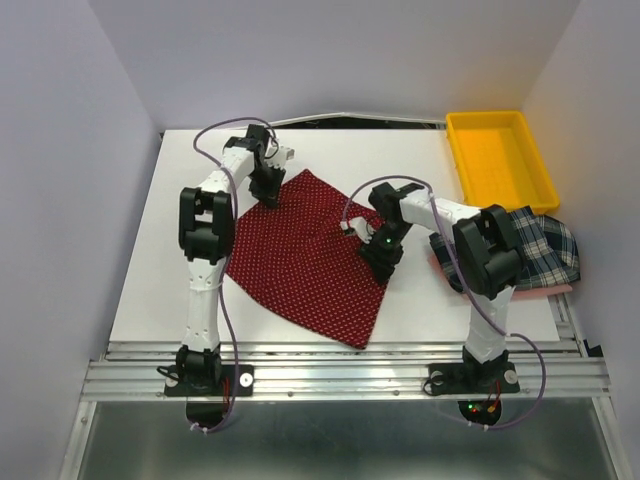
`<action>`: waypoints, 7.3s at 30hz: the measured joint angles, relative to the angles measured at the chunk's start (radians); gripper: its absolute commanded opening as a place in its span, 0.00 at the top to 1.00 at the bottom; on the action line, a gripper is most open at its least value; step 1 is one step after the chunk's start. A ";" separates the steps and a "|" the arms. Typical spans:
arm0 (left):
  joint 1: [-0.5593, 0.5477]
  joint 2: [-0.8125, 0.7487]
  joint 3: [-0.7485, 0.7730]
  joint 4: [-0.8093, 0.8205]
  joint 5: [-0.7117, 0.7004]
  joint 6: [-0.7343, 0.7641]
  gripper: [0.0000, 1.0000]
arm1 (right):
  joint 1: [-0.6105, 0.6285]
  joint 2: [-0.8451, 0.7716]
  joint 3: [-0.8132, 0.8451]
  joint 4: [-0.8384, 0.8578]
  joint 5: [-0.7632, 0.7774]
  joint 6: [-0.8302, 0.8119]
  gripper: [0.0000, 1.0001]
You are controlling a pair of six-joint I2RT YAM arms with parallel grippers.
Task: Fold and stack the skirts
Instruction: Flatten the skirt out, then fold the skirt
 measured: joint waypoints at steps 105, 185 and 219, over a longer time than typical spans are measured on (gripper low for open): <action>-0.016 -0.202 0.048 0.159 0.161 0.610 0.63 | -0.192 0.112 0.337 0.269 -0.061 0.093 0.49; 0.301 0.163 0.140 0.158 0.742 0.228 0.46 | -0.427 0.396 0.464 0.163 -0.540 0.242 0.37; 0.291 0.200 0.137 0.055 0.767 0.288 1.00 | -0.397 0.443 0.486 0.096 -0.555 0.117 0.98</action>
